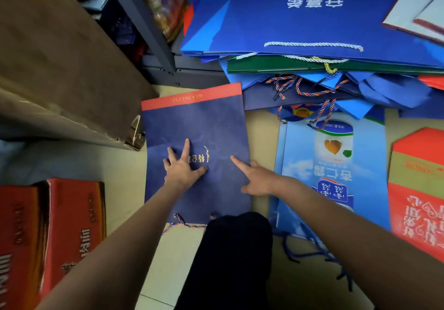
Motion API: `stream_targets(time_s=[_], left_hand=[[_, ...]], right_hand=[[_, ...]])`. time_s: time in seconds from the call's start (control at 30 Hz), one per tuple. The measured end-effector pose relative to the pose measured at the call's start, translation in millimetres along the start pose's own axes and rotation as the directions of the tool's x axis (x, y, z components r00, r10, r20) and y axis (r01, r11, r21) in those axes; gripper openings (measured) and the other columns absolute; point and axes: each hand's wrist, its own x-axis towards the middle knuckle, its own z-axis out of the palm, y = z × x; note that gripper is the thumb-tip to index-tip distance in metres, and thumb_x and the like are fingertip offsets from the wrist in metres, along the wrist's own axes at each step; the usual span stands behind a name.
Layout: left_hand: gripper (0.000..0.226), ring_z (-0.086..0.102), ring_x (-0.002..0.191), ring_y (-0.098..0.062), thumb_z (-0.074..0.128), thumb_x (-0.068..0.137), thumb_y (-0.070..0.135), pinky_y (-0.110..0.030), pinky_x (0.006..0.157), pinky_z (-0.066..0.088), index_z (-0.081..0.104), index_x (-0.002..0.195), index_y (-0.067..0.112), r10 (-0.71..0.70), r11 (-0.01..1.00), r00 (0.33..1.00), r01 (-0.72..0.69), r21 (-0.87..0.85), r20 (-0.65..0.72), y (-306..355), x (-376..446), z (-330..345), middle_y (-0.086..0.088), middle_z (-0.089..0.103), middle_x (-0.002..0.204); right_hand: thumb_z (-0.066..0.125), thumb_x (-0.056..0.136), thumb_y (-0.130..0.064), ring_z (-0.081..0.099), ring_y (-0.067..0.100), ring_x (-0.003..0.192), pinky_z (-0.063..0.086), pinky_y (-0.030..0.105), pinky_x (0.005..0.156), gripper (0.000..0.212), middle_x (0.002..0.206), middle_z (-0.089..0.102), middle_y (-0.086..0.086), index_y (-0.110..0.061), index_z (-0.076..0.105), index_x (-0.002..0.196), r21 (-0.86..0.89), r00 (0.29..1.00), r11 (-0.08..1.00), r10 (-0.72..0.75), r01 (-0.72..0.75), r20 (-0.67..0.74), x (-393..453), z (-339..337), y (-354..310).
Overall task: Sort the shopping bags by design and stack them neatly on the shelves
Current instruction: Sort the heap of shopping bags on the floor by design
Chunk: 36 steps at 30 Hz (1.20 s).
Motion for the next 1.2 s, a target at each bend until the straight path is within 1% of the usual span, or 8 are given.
stream_targets(time_s=[0.13,0.33,0.53,0.73,0.83,0.9,1.07,1.2], left_hand=[[0.09,0.004,0.143,-0.039,0.065,0.084,0.043,-0.043,0.113,0.019,0.003,0.149,0.041,0.041,0.999,0.999,-0.041,0.017,0.006,-2,-3,-3,-0.014,-0.007,0.157],[0.081,-0.002,0.144,-0.032,0.06,0.086,0.046,-0.051,0.112,0.019,0.008,0.148,0.042,0.324,0.938,0.943,-0.311,0.153,-0.071,1,-31,10,-0.003,-0.008,0.159],[0.074,-0.001,0.145,-0.029,0.053,0.091,0.042,-0.049,0.112,0.017,0.006,0.147,0.044,0.242,0.959,0.97,-0.237,0.155,-0.016,11,-36,20,-0.001,-0.001,0.159],[0.069,0.009,0.144,-0.032,0.036,0.083,0.051,-0.047,0.115,0.014,0.017,0.148,0.036,0.168,0.986,0.985,-0.168,0.015,-0.035,-8,-22,21,-0.009,0.011,0.158],[0.076,-0.001,0.145,-0.032,0.039,0.078,0.061,-0.051,0.114,0.017,0.012,0.147,0.043,0.125,0.968,0.98,-0.155,0.199,0.155,-13,-23,30,-0.006,0.0,0.159],[0.069,-0.007,0.144,-0.033,0.05,0.088,0.053,-0.055,0.11,0.018,0.012,0.146,0.047,0.092,0.957,0.977,-0.141,0.254,0.194,-8,-25,34,-0.001,-0.006,0.159],[0.054,0.025,0.136,-0.033,0.055,0.092,0.034,-0.04,0.11,0.023,0.039,0.143,0.026,0.242,0.956,0.961,-0.259,-0.138,-0.13,36,-33,34,-0.013,0.025,0.15],[0.056,0.044,0.121,-0.027,0.043,0.082,0.032,-0.02,0.103,0.025,0.052,0.132,0.01,0.494,0.756,0.746,-0.622,-0.203,-0.446,104,-33,-6,-0.016,0.046,0.13]], right_hand=[[0.052,0.092,-0.017,0.044,0.027,0.123,0.036,0.027,0.091,0.087,0.151,0.018,0.008,-0.035,-0.011,0.149,-0.04,0.995,0.997,-0.07,0.067,-0.07,-5,7,9],[0.059,0.088,-0.008,0.042,0.029,0.128,0.039,0.039,0.103,0.092,0.154,0.023,0.004,-0.02,-0.006,0.151,0.294,0.845,0.937,-0.001,0.187,-0.535,-6,7,-7],[0.053,0.091,-0.004,0.049,0.032,0.117,0.041,0.032,0.093,0.087,0.157,0.013,0.004,-0.018,-0.009,0.15,0.17,0.915,0.98,-0.031,0.108,-0.401,-11,10,-14],[0.051,0.09,-0.002,0.046,0.033,0.125,0.041,0.039,0.102,0.083,0.15,0.028,0.019,-0.009,-0.006,0.15,0.385,0.953,0.912,-0.017,0.139,-0.303,-2,51,-48],[0.053,0.09,-0.004,0.032,0.03,0.136,0.026,0.031,0.111,0.074,0.154,0.016,0.016,-0.004,0.009,0.15,0.394,0.943,0.917,0.078,0.06,-0.325,2,44,-33],[0.052,0.09,-0.001,0.043,0.031,0.129,0.029,0.028,0.107,0.068,0.151,0.022,0.016,-0.008,0.018,0.149,0.414,0.932,0.909,0.104,0.054,-0.349,-3,21,-12],[0.056,0.089,-0.003,0.055,0.026,0.111,0.041,0.026,0.093,0.067,0.141,0.036,0.013,-0.016,0.026,0.147,0.412,0.873,0.906,0.117,0.102,-0.474,-33,-29,18],[0.057,0.087,0.002,0.056,0.013,0.088,0.049,0.022,0.077,0.055,0.129,0.047,0.012,-0.011,0.04,0.138,0.269,0.66,0.935,0.052,0.232,-0.749,-71,-81,44]])
